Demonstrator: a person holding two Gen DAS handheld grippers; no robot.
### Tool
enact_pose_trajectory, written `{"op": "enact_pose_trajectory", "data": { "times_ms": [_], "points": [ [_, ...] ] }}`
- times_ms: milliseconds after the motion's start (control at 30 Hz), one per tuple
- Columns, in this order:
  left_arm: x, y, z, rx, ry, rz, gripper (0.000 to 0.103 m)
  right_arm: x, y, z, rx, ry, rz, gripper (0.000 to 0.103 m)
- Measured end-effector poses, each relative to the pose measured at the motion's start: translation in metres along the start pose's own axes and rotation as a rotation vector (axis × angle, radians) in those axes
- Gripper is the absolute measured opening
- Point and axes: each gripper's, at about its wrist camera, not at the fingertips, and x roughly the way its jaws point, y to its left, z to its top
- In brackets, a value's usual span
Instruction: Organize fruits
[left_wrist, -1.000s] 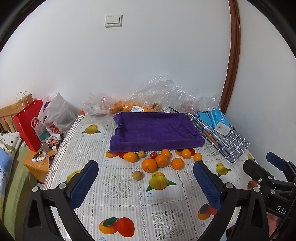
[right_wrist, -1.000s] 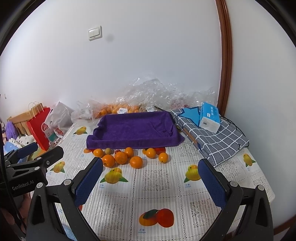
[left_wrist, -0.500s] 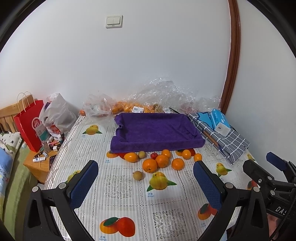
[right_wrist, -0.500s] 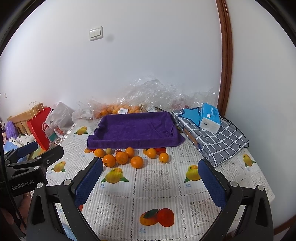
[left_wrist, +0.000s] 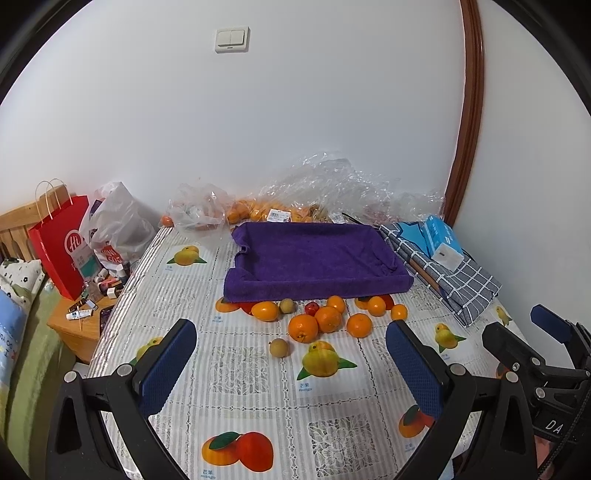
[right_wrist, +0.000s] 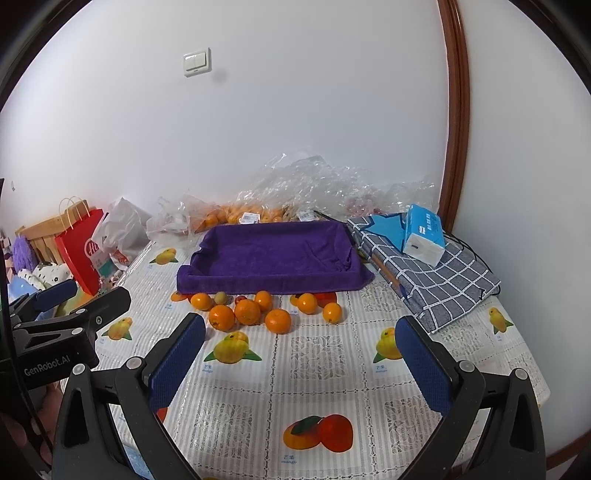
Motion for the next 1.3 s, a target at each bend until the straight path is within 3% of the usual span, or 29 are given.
{"op": "enact_pose_trajectory", "data": {
  "times_ms": [567,1033,1300],
  "points": [
    [0.029,0.011,-0.003,-0.009,0.024,0.058,0.103,0.032,-0.018,-0.007,0.054,0.045,0.005,0.102],
    [0.082,0.023,-0.014,-0.034,0.094,0.016,0.103,0.093,-0.035,-0.028,0.064,0.158,-0.028,0.102],
    [0.114,0.035,-0.025,-0.022,0.132,0.058,0.103,0.131,-0.049,-0.048,0.059,0.196,-0.052,0.102]
  ]
}}
